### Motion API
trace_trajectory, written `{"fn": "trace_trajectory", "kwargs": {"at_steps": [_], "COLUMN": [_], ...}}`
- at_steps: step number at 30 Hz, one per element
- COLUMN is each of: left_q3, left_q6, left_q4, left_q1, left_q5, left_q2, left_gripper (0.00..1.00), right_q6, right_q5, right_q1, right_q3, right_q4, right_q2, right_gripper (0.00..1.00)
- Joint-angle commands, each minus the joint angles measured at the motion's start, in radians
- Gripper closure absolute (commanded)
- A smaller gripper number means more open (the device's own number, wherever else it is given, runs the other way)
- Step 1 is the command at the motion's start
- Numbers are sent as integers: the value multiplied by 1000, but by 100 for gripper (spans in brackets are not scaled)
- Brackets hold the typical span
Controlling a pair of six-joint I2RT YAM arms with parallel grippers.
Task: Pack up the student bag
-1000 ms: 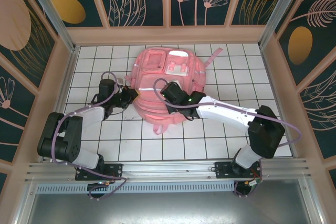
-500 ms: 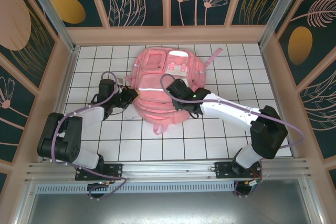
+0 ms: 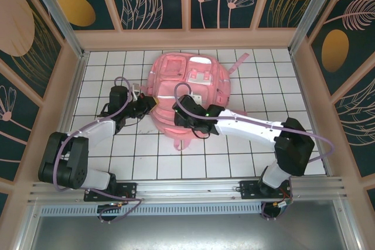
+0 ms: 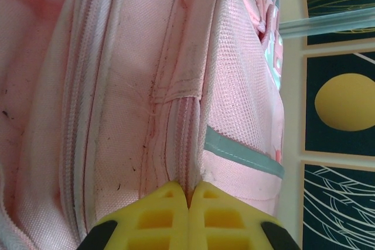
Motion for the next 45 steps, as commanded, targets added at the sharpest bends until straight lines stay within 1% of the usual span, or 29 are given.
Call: {"fn": "trace_trajectory", "kwargs": {"at_steps": [1, 5, 9, 11, 14, 17, 20, 21, 28, 29, 31, 35, 37, 41, 45], "left_q3": [49, 56, 56, 55, 54, 49, 46, 44, 42, 44, 47, 44, 39, 24, 25], "left_q6": [3, 2, 3, 3, 3, 3, 3, 4, 5, 11, 29, 96, 112, 113, 119], "left_q4": [51, 48, 49, 49, 49, 45, 42, 41, 36, 27, -5, -101, -128, -114, -118], "left_q1": [-24, -30, -37, -39, -40, -41, -40, -40, -39, -41, -40, -38, -39, -39, -39], "left_q5": [69, 70, 73, 73, 73, 63, 49, 46, 21, 9, -33, -207, -268, -286, -303], "left_q2": [-51, -58, -62, -63, -69, -75, -73, -72, -64, -64, -68, -91, -92, -74, -66], "left_gripper": [100, 100, 100, 100, 100, 100, 100, 100, 100, 100, 100, 100, 100, 100, 100], "right_q6": [104, 113, 114, 121, 171, 214, 227, 229, 213, 207, 189, 117, 55, -131, -360], "right_q5": [43, 31, 50, 82, 159, 220, 237, 243, 251, 256, 269, 319, 327, 308, 280], "right_q1": [4, 10, 7, 8, 7, 5, 6, 4, -2, -5, -9, -25, -42, -86, -145], "right_q3": [36, 51, 61, 83, 120, 138, 147, 149, 136, 132, 119, 58, 11, -66, -87], "right_q4": [41, 52, 61, 38, -35, -89, -121, -134, -184, -190, -209, -257, -257, -209, -135], "right_q2": [35, 69, 94, 115, 145, 168, 173, 172, 153, 148, 131, 67, 23, -50, -69], "right_gripper": [45, 48, 46, 45, 47, 54, 67, 73, 97, 100, 100, 100, 100, 100, 100]}}
